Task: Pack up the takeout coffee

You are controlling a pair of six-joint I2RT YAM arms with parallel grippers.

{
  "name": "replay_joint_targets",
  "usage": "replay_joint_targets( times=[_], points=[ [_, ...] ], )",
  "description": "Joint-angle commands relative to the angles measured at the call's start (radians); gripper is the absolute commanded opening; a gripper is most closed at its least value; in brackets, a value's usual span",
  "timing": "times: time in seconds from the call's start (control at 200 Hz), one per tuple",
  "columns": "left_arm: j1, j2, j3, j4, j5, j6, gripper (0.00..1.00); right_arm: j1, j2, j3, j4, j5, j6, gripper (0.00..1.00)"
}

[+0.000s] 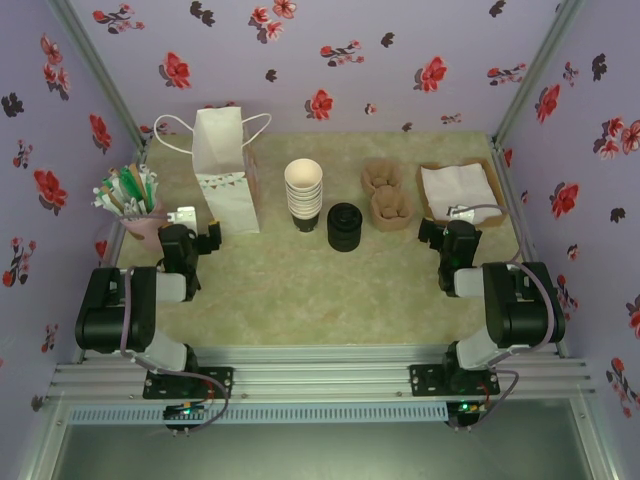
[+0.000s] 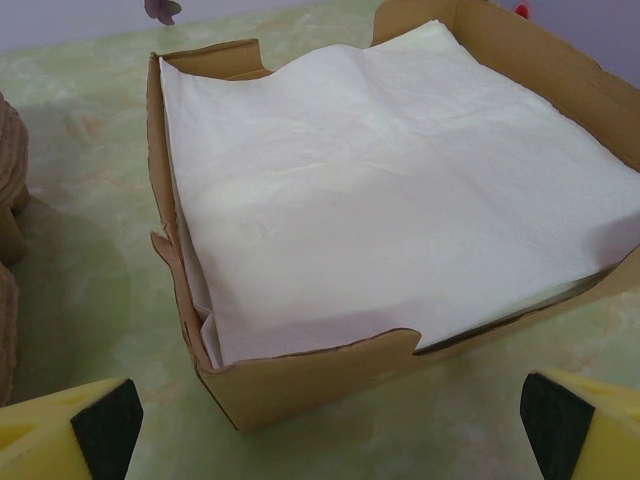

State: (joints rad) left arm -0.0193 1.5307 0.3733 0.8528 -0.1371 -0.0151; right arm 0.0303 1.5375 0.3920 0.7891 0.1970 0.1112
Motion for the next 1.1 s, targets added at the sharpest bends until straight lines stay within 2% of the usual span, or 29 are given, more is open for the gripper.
replay_joint_targets(
  times=[0.0, 0.215, 0.42, 0.53, 0.625, 0.7, 0.84, 0.985, 1.095],
  points=[
    [0.009, 0.012, 0.024, 0.025, 0.007, 0.012, 0.99, -0.009, 0.007, 0.016, 0.029, -0.010, -0.016, 0.99],
    [0.006, 0.003, 0.017, 0.029, 0.006, 0.019, 0.99, -0.008, 0.000, 0.007, 0.043, -0.011, -0.022, 0.99],
    [-0.004, -0.152, -0.135, 0.155, -0.028, 0.018, 0.99, 0.018, -0.139, -0.032, -0.012, 0.080, -0.014, 0.99],
    [-0.014, -0.270, -0.170, 0.123, -0.038, 0.015, 0.99, 0.046, -0.248, -0.031, -0.107, 0.110, -0.022, 0.99],
    [-0.024, -0.396, -0.148, -0.021, -0.049, -0.009, 0.99, 0.066, -0.372, 0.026, -0.297, 0.122, 0.003, 0.99],
    [-0.039, -0.498, -0.119, -0.148, -0.055, -0.051, 0.99, 0.072, -0.471, 0.098, -0.472, 0.116, 0.102, 0.99],
    [-0.073, -0.702, -0.057, -0.435, -0.076, -0.144, 0.99, 0.076, -0.593, 0.223, -0.771, 0.025, 0.223, 0.99],
    [-0.105, -0.870, 0.022, -0.708, -0.052, -0.313, 0.99, 0.080, -0.670, 0.331, -1.002, -0.046, 0.298, 0.99],
    [-0.128, -0.941, 0.079, -0.876, 0.011, -0.492, 0.99, 0.080, -0.705, 0.400, -1.139, -0.071, 0.324, 0.99]
  ],
)
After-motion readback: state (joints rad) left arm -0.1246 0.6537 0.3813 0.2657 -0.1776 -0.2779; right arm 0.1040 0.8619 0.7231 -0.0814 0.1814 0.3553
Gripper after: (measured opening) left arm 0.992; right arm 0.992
